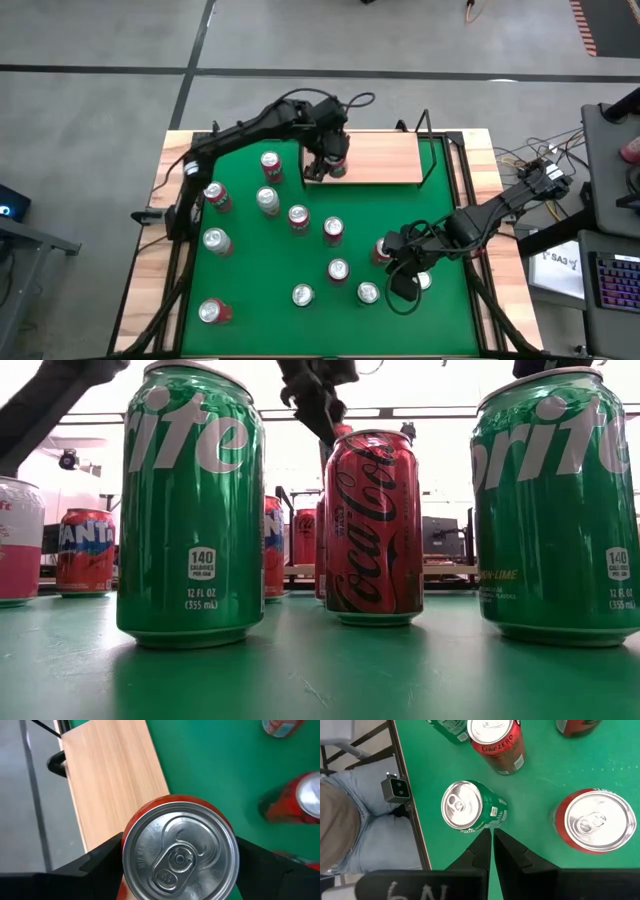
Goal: Place canned beverage on shelf
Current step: Put the red soda can on the shelf
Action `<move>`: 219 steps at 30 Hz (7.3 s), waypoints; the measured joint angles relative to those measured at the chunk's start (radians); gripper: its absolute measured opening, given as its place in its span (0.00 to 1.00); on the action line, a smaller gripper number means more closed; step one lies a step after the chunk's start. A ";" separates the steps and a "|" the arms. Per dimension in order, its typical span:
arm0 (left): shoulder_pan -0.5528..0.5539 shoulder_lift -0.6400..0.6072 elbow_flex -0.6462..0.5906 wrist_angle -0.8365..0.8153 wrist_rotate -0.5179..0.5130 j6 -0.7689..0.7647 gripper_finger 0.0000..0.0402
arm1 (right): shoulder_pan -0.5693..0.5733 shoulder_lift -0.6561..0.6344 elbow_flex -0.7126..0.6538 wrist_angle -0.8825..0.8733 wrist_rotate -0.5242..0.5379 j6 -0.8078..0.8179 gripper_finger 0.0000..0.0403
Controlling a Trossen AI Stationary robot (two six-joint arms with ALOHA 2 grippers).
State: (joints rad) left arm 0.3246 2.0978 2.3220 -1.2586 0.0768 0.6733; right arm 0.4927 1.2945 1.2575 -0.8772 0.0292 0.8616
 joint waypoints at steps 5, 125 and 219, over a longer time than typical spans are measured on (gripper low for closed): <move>0.029 0.066 0.019 0.017 0.020 0.021 0.71 | 0.000 0.000 0.000 0.000 0.000 -0.002 0.03; -0.237 -0.805 -0.857 0.633 -0.116 -0.430 0.89 | -0.151 0.051 -0.011 0.341 0.391 -0.284 0.03; -0.258 -1.583 -1.623 1.052 -0.304 -0.447 0.88 | -0.785 0.252 0.040 0.379 0.386 -0.165 0.03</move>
State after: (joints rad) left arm 0.0662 0.5144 0.6987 -0.2067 -0.2271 0.2268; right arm -0.2924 1.5462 1.2980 -0.4986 0.4152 0.6964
